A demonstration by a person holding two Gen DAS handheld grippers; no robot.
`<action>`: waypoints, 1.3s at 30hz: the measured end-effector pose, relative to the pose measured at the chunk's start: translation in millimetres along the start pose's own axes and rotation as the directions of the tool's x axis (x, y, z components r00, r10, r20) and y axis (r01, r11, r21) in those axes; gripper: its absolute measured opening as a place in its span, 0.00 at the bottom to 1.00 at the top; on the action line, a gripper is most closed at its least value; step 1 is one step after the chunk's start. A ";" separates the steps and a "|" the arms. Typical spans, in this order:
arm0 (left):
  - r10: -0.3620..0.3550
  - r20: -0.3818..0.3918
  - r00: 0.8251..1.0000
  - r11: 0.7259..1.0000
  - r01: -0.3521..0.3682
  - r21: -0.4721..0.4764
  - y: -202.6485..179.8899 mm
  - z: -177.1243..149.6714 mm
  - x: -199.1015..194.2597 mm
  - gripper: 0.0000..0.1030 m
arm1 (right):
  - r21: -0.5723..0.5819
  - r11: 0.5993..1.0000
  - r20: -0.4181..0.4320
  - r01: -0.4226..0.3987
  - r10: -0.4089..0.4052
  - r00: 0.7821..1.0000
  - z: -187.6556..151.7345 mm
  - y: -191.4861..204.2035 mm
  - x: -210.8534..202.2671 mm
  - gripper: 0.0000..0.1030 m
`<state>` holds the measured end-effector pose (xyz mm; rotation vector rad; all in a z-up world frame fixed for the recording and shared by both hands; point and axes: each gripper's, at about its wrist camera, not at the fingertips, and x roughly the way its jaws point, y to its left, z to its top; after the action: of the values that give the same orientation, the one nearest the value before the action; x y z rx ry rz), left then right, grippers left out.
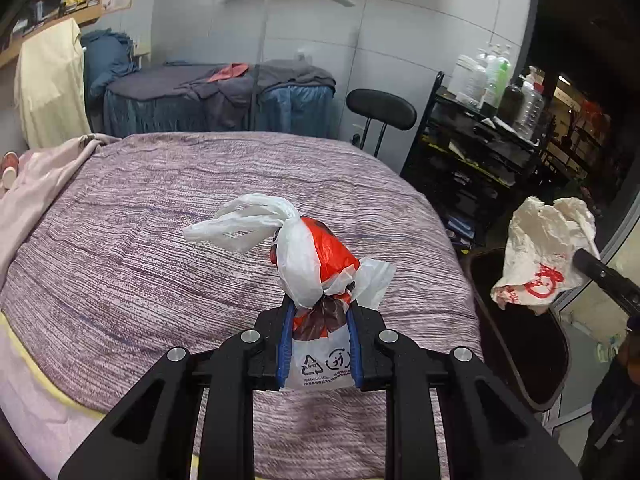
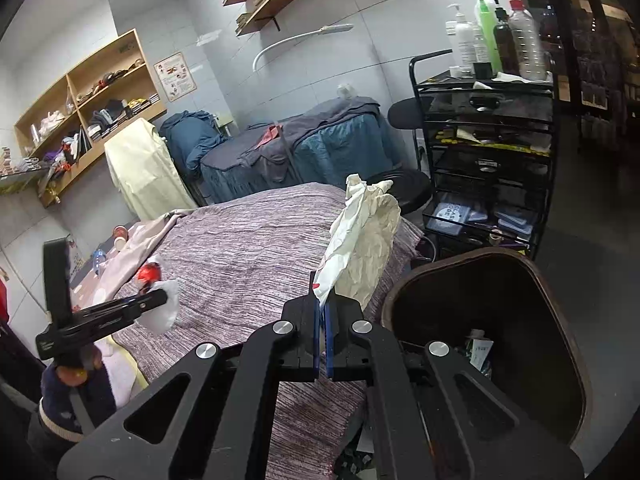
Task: Collect trash
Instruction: 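Carry both bags over the bin while the right tool releases its bag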
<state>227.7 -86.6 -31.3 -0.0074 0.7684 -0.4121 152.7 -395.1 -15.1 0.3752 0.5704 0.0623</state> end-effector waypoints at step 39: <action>-0.188 -0.015 0.982 0.978 0.189 0.093 -106.7 -31.2 -17.6 0.21 | 0.186 0.934 -0.104 0.306 -0.291 0.951 -51.4 -142.2 -6.9 0.03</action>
<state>157.0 -173.9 -25.5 0.0092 0.7569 -0.6287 112.7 -511.6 -103.1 0.4791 0.7058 -0.2774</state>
